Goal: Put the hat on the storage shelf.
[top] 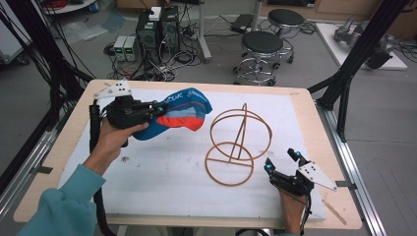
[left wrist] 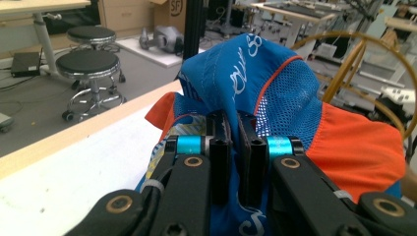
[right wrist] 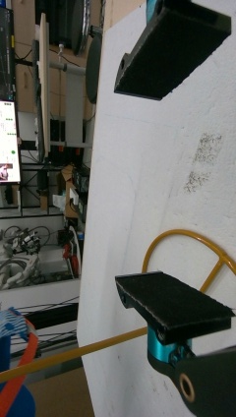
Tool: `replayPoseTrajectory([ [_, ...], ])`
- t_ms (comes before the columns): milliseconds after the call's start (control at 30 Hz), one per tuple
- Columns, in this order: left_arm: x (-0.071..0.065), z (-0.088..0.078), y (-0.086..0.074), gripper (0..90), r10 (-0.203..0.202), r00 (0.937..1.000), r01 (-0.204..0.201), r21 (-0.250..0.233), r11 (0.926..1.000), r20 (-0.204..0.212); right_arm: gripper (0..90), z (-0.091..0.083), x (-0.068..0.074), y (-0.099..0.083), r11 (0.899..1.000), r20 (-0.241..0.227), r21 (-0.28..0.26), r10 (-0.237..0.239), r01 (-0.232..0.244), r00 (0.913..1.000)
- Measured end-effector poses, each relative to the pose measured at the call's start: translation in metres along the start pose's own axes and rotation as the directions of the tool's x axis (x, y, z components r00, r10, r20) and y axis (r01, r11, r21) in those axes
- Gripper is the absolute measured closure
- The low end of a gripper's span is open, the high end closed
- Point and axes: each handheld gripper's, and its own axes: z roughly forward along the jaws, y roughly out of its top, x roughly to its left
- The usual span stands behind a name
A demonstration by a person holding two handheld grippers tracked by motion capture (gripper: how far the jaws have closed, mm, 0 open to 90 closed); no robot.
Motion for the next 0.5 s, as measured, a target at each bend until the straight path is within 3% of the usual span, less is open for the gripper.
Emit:
replayPoseTrajectory([
  [500,-0.02,0.023,0.034,85.2,0.016,0.9998,-0.016,-0.042,0.999,0.01,10.0,0.0,0.0,0.0,1.0,-0.001,0.0,0.001,-0.001,1.0],
])
